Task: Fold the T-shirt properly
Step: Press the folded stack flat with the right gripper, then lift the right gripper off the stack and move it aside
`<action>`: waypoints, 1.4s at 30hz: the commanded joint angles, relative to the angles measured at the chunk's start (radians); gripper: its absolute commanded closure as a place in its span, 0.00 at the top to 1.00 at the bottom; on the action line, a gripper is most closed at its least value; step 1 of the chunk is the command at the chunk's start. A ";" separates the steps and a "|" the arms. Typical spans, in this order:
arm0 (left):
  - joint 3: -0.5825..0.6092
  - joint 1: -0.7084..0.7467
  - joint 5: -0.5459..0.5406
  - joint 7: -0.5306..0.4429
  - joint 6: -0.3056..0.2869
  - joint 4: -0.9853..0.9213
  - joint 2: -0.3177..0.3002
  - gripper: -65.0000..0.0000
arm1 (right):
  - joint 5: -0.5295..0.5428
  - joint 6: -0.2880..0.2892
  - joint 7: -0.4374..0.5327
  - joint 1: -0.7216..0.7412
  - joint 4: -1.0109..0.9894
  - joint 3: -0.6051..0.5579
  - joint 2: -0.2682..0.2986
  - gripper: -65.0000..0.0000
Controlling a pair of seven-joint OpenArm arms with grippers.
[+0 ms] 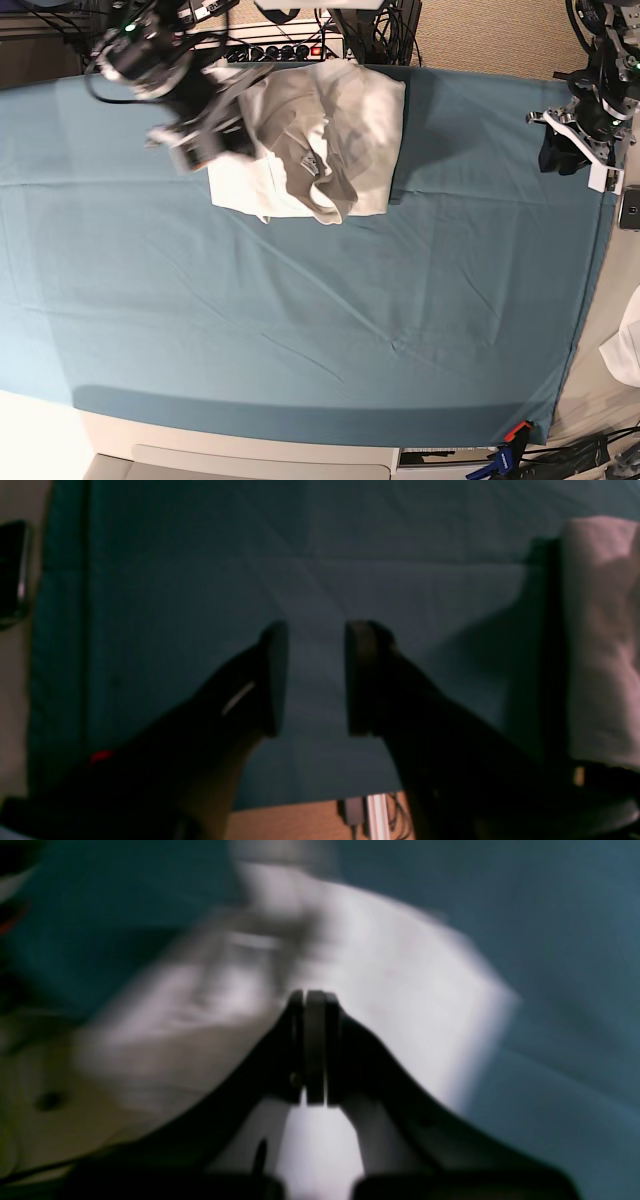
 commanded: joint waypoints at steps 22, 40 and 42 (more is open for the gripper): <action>-0.007 0.000 -0.022 -0.024 -0.019 0.015 0.025 0.32 | -0.011 -0.041 0.095 -0.058 -0.092 -0.119 0.000 0.00; -0.007 -0.003 -0.022 -0.025 -0.019 0.015 0.025 0.32 | -0.122 -0.098 0.158 -0.050 -0.168 -0.506 0.000 0.00; -0.007 -0.003 -0.022 -0.025 -0.018 0.015 0.025 0.32 | -0.083 -0.079 0.151 -0.021 -0.165 -0.515 0.000 0.00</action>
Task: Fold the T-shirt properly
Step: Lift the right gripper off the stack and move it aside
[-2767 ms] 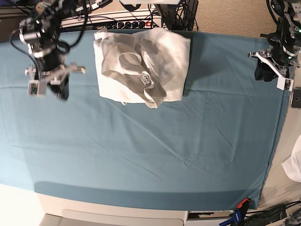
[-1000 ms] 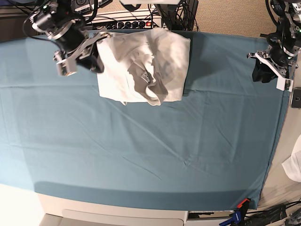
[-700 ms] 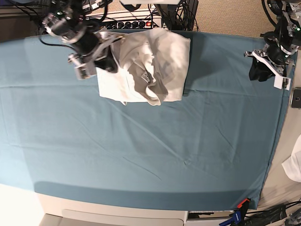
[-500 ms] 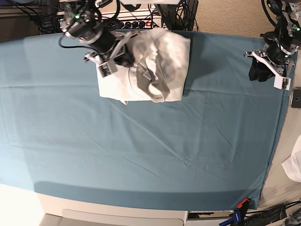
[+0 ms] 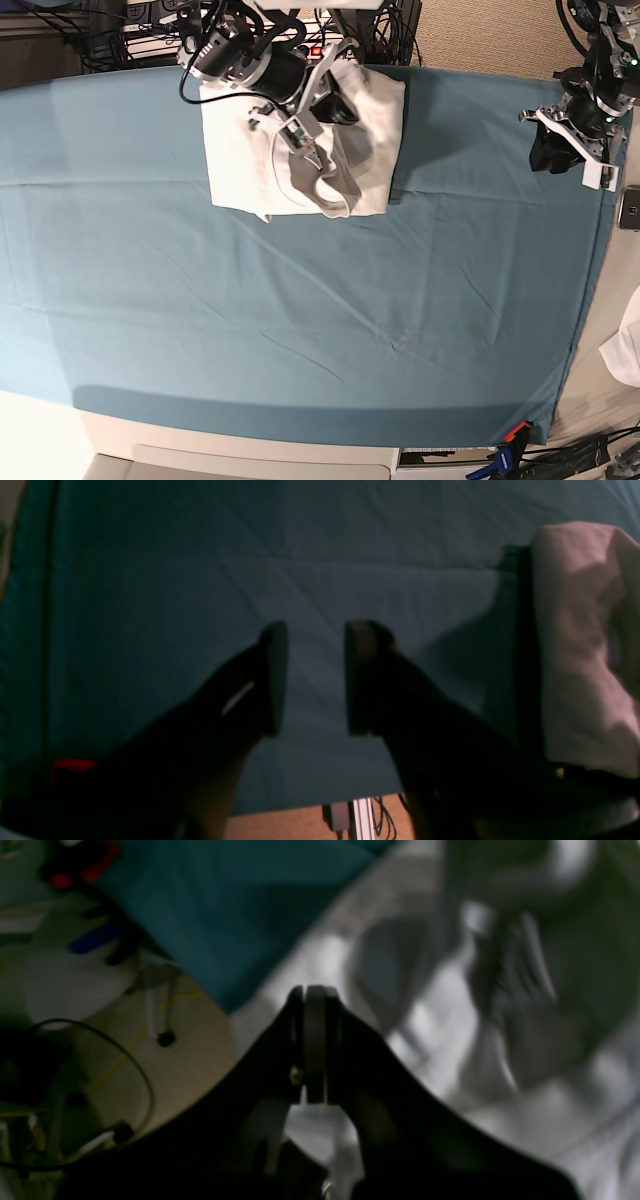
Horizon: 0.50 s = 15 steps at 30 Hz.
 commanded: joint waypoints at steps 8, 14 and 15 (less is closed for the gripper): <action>-0.007 0.007 -0.053 -0.011 -0.003 0.015 -0.017 0.44 | -0.131 0.013 0.005 0.189 0.118 0.096 -0.003 0.34; -0.007 0.067 -0.116 0.010 -0.003 0.015 -0.019 0.44 | -0.077 -0.049 -0.010 0.249 0.087 0.455 -0.002 0.42; -0.007 0.077 -0.124 0.012 -0.004 0.015 -0.019 0.44 | -0.016 -0.041 -0.032 0.256 0.072 0.524 -0.002 0.42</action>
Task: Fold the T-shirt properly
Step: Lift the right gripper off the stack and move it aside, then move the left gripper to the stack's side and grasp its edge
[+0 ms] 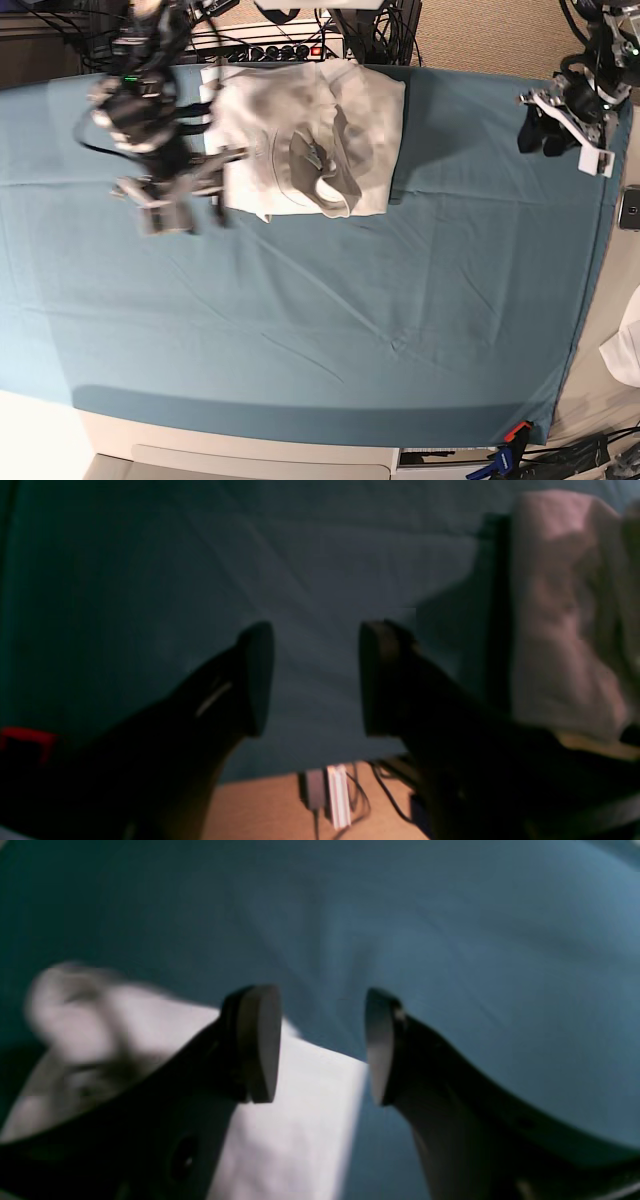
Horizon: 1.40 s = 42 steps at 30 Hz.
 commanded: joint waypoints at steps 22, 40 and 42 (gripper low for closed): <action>-0.006 0.025 -0.035 0.005 -0.027 0.016 -0.011 0.44 | 0.659 0.117 -0.253 0.245 -0.775 0.292 0.221 0.48; -0.006 0.078 -0.196 0.140 -0.053 0.016 -0.011 0.44 | 0.748 0.167 -0.301 0.258 -0.838 0.103 0.218 0.00; -0.001 0.096 -0.219 0.140 -0.053 0.016 -0.010 0.47 | 0.748 0.169 -0.298 0.257 -0.838 0.103 0.218 0.00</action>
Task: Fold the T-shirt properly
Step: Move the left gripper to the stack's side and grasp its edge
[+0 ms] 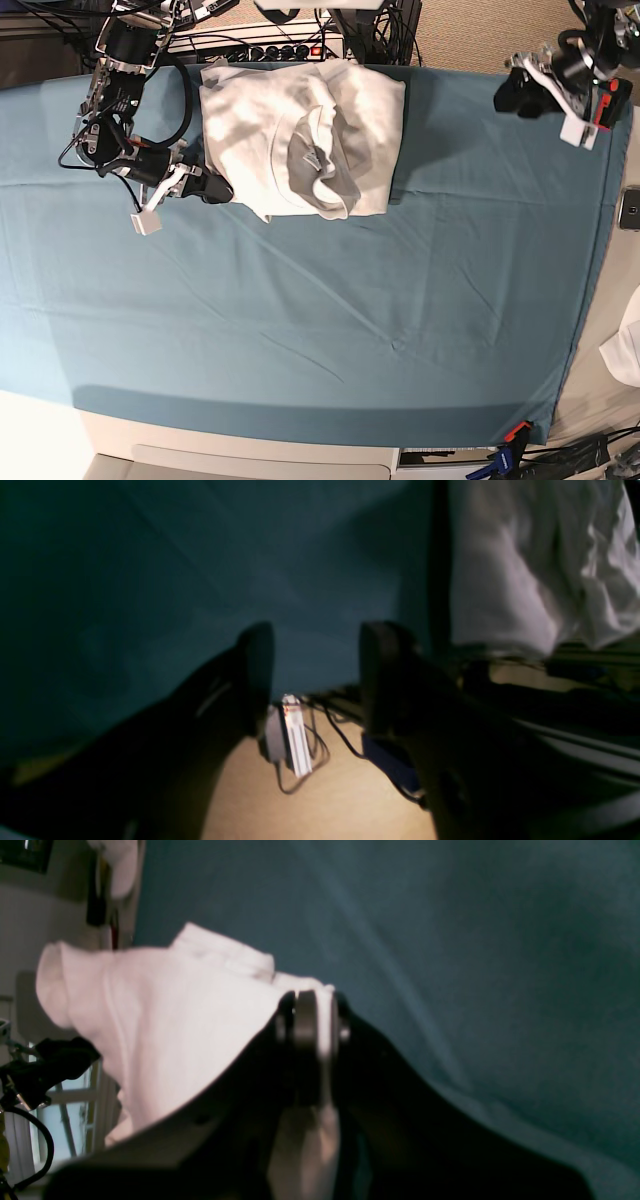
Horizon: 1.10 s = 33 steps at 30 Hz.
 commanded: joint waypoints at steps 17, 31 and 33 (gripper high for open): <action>0.458 -0.072 0.241 -0.129 0.095 0.015 0.060 0.56 | 0.018 0.023 0.019 0.016 0.015 0.003 -0.033 0.00; 0.489 -0.072 0.211 -0.089 0.098 0.018 0.072 0.56 | 0.018 0.027 0.019 0.016 0.016 0.003 -0.033 0.00; 0.439 -0.070 0.134 -0.059 0.064 0.019 0.072 0.56 | 0.018 0.027 0.019 0.016 0.015 0.003 -0.032 0.00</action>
